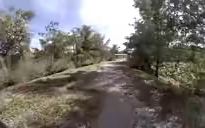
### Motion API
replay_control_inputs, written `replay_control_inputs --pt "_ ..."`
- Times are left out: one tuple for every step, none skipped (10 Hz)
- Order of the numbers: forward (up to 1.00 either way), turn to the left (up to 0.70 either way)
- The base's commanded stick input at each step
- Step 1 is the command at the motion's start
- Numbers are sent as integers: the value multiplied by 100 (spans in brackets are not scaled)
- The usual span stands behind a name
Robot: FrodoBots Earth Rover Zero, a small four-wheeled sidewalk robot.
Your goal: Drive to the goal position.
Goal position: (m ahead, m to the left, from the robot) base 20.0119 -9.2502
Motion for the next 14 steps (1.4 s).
replay_control_inputs --pt "85 0" --pt "85 0" --pt "85 0" --pt "85 0" --pt "85 0" --pt "85 0" --pt "85 0" --pt "85 0" --pt "85 0" --pt "85 0" --pt "85 0" --pt "85 0" --pt "85 0" --pt "85 0"
